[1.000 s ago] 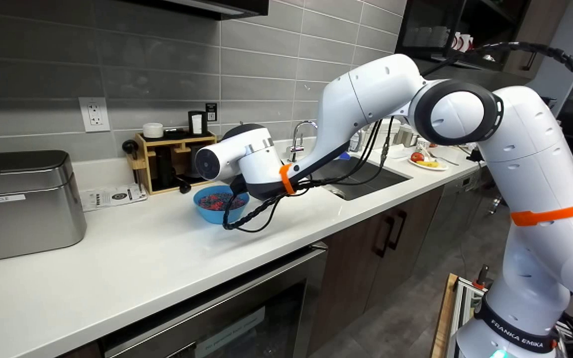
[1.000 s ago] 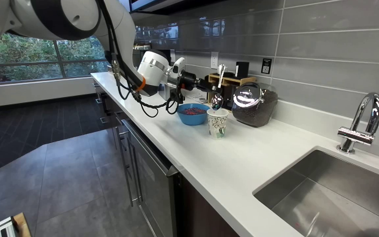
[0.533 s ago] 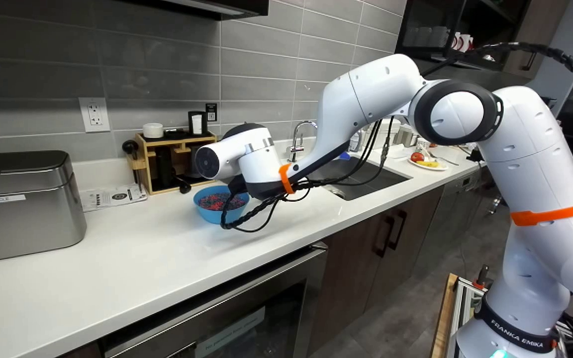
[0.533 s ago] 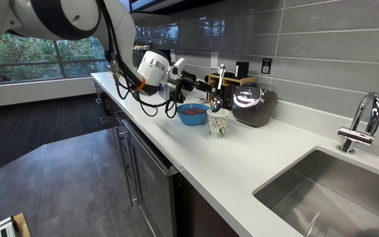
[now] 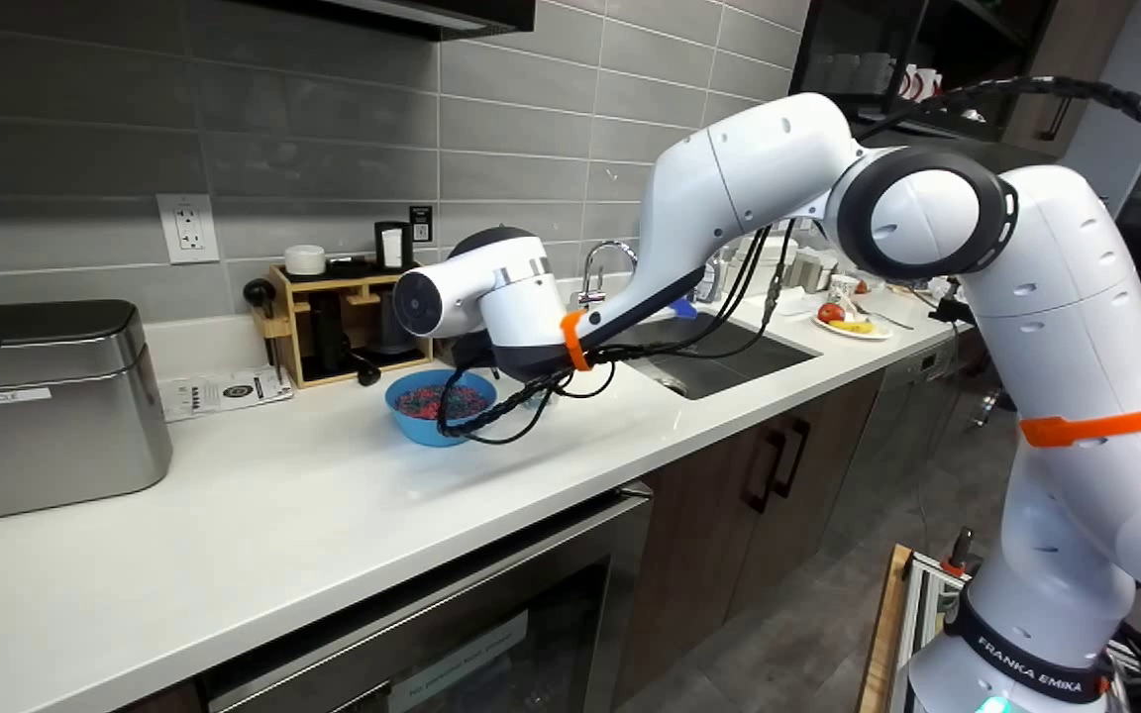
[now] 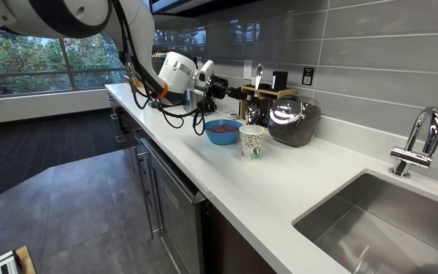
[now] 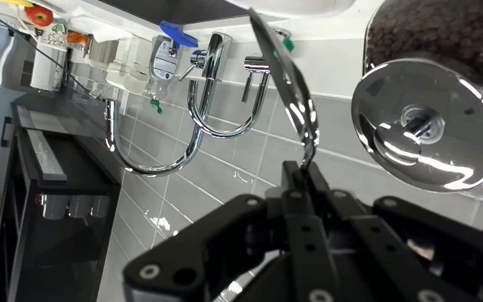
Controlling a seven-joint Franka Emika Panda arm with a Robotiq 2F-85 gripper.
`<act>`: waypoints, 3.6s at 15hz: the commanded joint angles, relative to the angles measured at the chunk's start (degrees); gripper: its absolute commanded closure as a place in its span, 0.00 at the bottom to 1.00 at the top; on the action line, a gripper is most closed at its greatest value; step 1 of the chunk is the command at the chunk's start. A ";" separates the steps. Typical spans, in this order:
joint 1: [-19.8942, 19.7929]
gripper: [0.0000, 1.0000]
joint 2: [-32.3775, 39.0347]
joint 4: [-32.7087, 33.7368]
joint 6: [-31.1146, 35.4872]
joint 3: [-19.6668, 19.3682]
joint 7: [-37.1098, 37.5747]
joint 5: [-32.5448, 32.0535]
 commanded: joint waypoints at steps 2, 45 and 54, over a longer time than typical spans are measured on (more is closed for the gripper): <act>-0.62 0.99 -4.54 -5.35 -0.06 0.48 6.56 0.52; -4.50 0.99 -17.16 -21.23 7.10 2.08 32.58 -4.08; -6.03 0.99 -18.42 -21.86 15.35 1.99 43.87 -7.22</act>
